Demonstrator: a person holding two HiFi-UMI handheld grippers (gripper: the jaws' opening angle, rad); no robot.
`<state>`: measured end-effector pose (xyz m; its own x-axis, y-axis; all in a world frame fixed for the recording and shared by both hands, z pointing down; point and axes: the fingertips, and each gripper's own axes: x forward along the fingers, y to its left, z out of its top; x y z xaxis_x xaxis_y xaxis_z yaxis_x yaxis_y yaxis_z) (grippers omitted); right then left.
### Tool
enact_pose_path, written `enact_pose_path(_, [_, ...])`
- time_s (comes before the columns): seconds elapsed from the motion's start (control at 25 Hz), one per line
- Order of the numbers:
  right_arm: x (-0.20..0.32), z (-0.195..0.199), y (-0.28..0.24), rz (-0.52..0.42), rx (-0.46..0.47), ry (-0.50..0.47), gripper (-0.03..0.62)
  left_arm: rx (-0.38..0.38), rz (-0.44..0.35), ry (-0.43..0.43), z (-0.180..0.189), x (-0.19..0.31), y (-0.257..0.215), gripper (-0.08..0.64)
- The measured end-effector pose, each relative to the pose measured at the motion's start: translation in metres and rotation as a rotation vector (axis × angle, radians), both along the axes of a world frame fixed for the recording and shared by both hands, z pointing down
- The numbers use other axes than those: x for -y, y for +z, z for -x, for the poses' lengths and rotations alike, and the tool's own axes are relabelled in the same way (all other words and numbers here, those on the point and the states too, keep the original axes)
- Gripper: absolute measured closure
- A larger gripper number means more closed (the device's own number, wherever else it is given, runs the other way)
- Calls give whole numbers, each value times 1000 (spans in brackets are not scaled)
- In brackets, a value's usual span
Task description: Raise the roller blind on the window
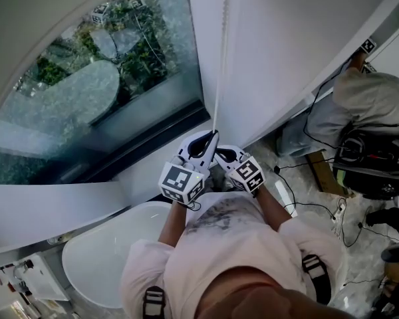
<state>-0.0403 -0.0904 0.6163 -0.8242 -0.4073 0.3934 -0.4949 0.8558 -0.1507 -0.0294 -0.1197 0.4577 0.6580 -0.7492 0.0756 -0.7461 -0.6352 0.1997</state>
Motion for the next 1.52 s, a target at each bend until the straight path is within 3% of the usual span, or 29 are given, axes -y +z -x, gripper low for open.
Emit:
enact_pose_path(0.6, [-5,-1,-40,-42,46,17,526,-12,-18,-9,5,3,-7,552])
enact_pose_path(0.64, [-5,-2,-47,-45,57,15,521,-13,-19,-10,5,4,-7,552])
enact_pose_path(0.72, [-5,-4,-62,-43,85,8,448,-15,-20,-13,5,4,-7,552])
enact_pose_path(0.8, [-4,-8,-79,-48,112,13,440,-16,-20,-15,6,5,-7,552])
enact_pose_path(1.12, [13,-27,-164,-173,183,87,440,-12,-26,-15,3,7,-8,552])
enact_pose_path(1.52, [36,-25,-265,-334,277,90,440,-4,-32,-11,0,6,-10,552])
